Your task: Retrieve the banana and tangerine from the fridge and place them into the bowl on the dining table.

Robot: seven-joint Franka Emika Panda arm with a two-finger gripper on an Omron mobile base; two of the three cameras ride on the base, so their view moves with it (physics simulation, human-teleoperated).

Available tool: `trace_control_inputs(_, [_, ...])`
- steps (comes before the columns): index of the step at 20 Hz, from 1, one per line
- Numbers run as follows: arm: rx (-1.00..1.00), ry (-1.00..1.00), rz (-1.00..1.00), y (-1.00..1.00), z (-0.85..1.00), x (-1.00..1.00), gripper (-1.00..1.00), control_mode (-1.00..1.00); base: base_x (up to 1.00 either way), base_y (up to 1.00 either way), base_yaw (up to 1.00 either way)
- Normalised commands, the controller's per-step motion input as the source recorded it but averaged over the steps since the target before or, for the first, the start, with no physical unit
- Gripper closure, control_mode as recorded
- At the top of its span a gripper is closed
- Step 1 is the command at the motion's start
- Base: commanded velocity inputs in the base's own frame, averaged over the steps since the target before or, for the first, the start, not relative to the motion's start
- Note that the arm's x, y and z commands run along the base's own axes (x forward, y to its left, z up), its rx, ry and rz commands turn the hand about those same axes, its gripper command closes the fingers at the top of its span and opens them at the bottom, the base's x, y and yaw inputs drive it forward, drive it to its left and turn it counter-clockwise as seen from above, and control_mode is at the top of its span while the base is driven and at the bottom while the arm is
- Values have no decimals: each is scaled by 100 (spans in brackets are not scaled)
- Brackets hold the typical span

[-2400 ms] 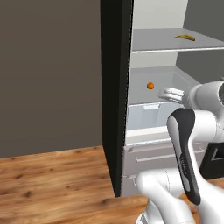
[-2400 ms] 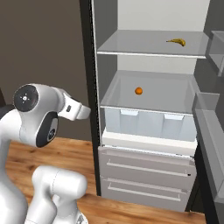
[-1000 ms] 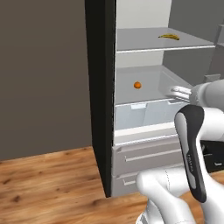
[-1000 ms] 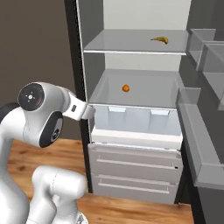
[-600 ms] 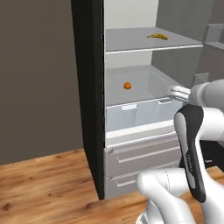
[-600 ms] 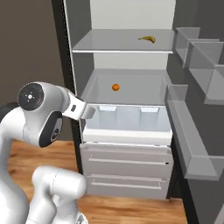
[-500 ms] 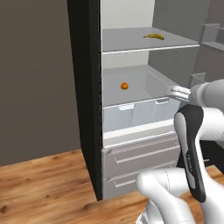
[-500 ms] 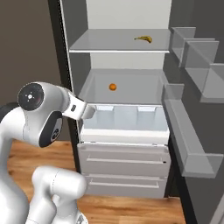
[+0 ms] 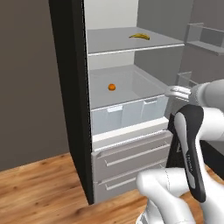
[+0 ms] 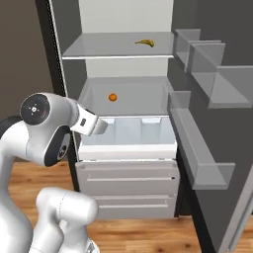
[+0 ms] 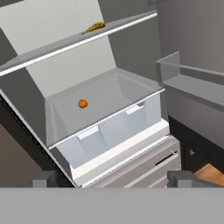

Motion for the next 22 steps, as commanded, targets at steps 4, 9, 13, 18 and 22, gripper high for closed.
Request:
trace_control_inputs(4, [0, 0, 0, 0, 0, 0, -100, 100, 9, -7, -11])
trace_control_inputs(9, [0, 0, 0, 0, 0, 0, -100, 100, 51, -6, -3])
trace_control_inputs(13, [0, 0, 0, 0, 0, 0, -100, 100, 83, -12, 0])
trace_control_inputs(18, [0, 0, 0, 0, 0, 0, -100, 100, 63, -28, -2])
trace_control_inputs(22, [0, 0, 0, 0, 0, 0, -100, 100, 27, -47, -5])
